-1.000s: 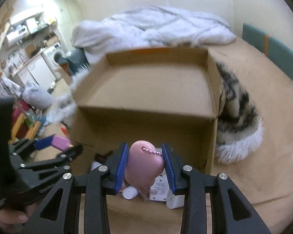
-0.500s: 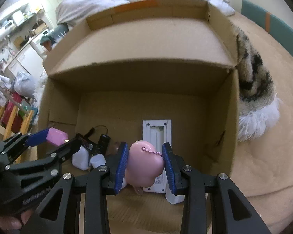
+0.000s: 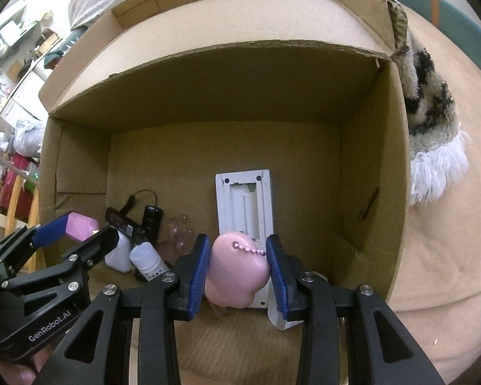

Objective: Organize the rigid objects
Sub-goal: 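Open both tools to release the pink items in the box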

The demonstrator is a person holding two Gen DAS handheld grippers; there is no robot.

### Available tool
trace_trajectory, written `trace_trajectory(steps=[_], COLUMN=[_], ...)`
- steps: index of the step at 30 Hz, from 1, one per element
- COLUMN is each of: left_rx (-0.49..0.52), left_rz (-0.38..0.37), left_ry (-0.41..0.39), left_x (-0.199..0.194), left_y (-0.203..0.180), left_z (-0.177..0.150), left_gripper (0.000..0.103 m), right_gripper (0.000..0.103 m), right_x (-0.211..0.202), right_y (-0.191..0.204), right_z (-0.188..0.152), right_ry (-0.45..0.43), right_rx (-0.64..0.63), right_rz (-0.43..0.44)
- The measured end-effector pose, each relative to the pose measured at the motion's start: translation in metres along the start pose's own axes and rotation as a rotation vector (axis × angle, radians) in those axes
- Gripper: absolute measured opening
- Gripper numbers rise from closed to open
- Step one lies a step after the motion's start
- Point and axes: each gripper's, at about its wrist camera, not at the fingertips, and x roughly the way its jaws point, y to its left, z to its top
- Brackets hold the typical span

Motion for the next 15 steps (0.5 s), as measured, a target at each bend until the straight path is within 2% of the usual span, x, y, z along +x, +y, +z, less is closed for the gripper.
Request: trace_trajectory(steps=[7, 10, 13, 15], left_rx=[-0.036, -0.034, -0.043, -0.046], left_rz=[0.002, -0.007, -0.027, -0.025], left_ry=[-0.005, 0.006, 0.005, -0.011], left_x=[0.001, 0.001, -0.006, -0.011], left_y=[0.008, 0.009, 0.01, 0.011], left_z=[-0.001, -0.001, 0.001, 0.003], left_gripper=[0.06, 0.068, 0.07, 0.077], right_gripper=[0.038, 0.038, 0.038, 0.042], right_x=[-0.005, -0.012, -0.026, -0.035], right_y=[-0.002, -0.006, -0.006, -0.006], right_z=[0.0, 0.001, 0.004, 0.005], right_ry=[-0.02, -0.043, -0.102, -0.139], right_rx=[0.009, 0.032, 0.022, 0.03], right_rz=[0.004, 0.029, 0.012, 0.018])
